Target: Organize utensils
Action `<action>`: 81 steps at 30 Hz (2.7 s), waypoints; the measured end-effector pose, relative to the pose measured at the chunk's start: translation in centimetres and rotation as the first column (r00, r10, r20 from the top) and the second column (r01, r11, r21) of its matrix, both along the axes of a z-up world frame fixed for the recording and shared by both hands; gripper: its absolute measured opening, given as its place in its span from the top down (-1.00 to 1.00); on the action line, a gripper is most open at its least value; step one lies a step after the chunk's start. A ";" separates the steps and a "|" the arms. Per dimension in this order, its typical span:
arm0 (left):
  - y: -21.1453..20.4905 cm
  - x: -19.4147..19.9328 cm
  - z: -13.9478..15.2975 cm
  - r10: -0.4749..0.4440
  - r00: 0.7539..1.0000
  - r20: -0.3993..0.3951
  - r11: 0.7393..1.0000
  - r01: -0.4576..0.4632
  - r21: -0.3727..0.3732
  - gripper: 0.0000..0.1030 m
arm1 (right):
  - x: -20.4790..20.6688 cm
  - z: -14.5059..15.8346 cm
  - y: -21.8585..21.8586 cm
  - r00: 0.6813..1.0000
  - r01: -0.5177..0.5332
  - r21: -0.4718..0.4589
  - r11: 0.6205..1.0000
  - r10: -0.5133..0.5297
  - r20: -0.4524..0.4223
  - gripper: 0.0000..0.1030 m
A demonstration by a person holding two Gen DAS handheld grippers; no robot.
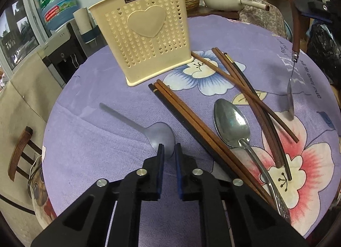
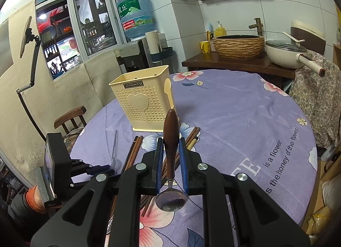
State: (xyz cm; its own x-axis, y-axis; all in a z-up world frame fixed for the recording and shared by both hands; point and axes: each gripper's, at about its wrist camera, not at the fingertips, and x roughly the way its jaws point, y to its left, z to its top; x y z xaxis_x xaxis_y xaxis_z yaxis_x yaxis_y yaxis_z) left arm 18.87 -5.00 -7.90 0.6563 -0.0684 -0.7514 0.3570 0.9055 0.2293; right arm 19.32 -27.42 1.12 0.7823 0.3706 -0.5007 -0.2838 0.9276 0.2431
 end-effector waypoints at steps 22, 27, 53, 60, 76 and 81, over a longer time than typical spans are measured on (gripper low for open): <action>3.1 -2.6 11.1 0.068 0.990 0.123 0.912 -0.012 -0.410 0.93 | -0.5 0.5 0.3 1.000 -0.013 0.002 1.000 0.013 0.018 0.71; 3.1 -2.6 12.0 0.033 0.993 0.114 0.893 0.022 -0.450 0.93 | -0.8 1.2 0.3 0.999 -0.032 0.010 0.999 0.032 0.029 0.71; 3.9 1.1 22.3 -0.185 0.980 0.079 0.631 0.180 -0.755 0.93 | 1.1 13.3 3.5 0.957 -0.141 -0.013 0.990 0.140 0.254 0.71; 4.4 7.3 22.4 -0.182 0.983 -0.016 0.552 0.089 -0.829 0.93 | 6.0 16.9 6.6 0.943 -0.118 -0.030 0.993 0.121 0.310 0.71; 7.0 9.4 20.5 -0.133 0.983 -0.130 0.466 -0.054 -0.883 0.93 | 15.9 14.0 8.7 0.965 -0.015 -0.008 1.000 0.017 0.263 0.71; 6.5 8.2 20.9 -0.147 0.980 -0.133 0.474 -0.049 -0.879 0.93 | 16.2 13.5 8.7 0.966 -0.013 -0.010 1.000 0.015 0.257 0.71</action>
State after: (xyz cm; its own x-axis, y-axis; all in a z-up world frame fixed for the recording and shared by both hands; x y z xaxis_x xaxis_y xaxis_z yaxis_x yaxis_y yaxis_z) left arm 27.10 1.45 13.04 0.5022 -0.7809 -0.3714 0.3498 0.5762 -0.7386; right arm 35.48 -18.73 14.62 0.8801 0.3788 -0.2862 -0.3485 0.9248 0.1525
